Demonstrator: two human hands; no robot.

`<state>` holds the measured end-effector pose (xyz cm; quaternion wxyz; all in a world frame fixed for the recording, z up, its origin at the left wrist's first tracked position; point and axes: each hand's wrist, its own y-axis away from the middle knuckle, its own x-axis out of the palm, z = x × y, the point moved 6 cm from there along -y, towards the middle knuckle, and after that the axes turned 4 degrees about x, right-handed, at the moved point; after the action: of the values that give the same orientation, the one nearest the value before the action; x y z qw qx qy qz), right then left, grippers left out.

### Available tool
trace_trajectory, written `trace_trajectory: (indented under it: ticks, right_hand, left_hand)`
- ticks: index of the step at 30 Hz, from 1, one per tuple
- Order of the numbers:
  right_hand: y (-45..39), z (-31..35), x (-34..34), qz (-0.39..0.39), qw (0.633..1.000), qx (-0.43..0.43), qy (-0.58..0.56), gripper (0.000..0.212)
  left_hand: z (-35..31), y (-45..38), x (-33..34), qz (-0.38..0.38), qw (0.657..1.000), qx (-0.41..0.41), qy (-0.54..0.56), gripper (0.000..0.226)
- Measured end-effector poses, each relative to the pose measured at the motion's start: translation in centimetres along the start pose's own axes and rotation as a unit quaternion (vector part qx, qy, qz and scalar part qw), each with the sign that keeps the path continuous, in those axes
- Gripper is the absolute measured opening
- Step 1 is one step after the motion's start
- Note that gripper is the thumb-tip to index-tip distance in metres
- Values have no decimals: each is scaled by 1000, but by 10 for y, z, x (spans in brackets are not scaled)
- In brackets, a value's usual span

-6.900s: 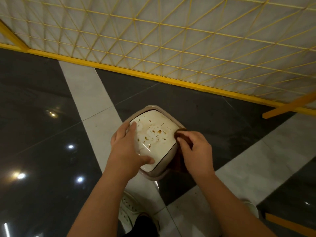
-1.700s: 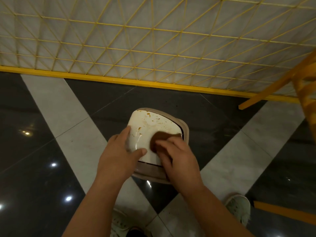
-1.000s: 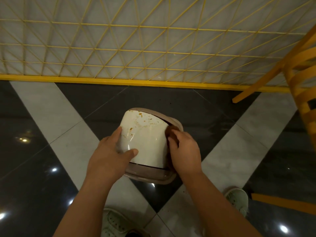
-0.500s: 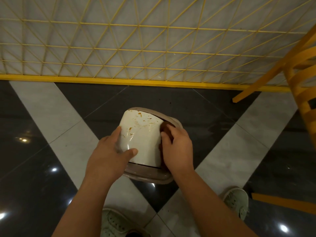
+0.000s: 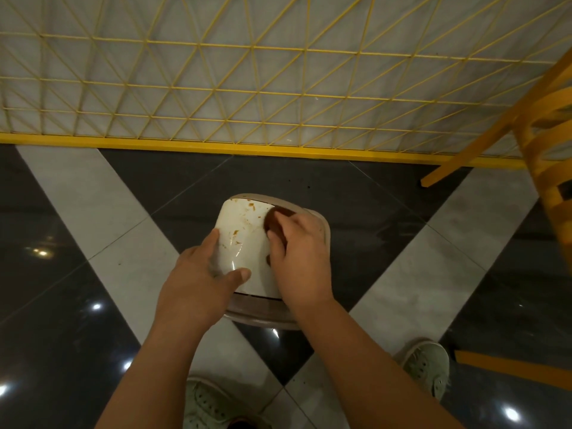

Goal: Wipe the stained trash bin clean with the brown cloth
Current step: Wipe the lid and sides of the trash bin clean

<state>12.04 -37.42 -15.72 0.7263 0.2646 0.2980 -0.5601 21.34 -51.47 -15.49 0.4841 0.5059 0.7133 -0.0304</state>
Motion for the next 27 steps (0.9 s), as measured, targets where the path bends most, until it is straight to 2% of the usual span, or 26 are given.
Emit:
trace_trajectory:
  ticks: [3, 5, 8, 10, 13, 18, 21, 23, 27]
  right_hand:
    - [21, -12, -2, 57, 995, -75, 19, 38]
    - [33, -30, -7, 67, 994, -90, 4, 36]
    - [21, -45, -11, 28, 999, -1, -35, 32]
    - [5, -34, -6, 1, 999, 25, -24, 32]
    - [0, -8, -2, 12, 1000, -19, -3, 37]
    - [60, -10, -5, 123, 981, -153, 13, 38]
    - [77, -27, -14, 92, 978, -189, 8, 35]
    - [66, -42, -17, 91, 987, -135, 13, 30]
    - [26, -76, -17, 63, 995, 69, 39, 28]
  left_hand:
    - [1, 1, 0, 4, 1000, 0, -2, 84]
    - [1, 0, 0, 8, 1000, 0, 0, 83]
    - [2, -1, 1, 13, 1000, 4, -6, 83]
    - [1, -1, 1, 11, 1000, 4, -6, 83]
    - [2, -2, 1, 6, 1000, -1, 1, 83]
    - [1, -1, 0, 7, 1000, 6, 10, 83]
    - [-1, -1, 1, 14, 1000, 8, 4, 82]
    - [-3, -1, 2, 19, 1000, 12, -2, 81]
    - [-2, -1, 2, 21, 1000, 8, 0, 80]
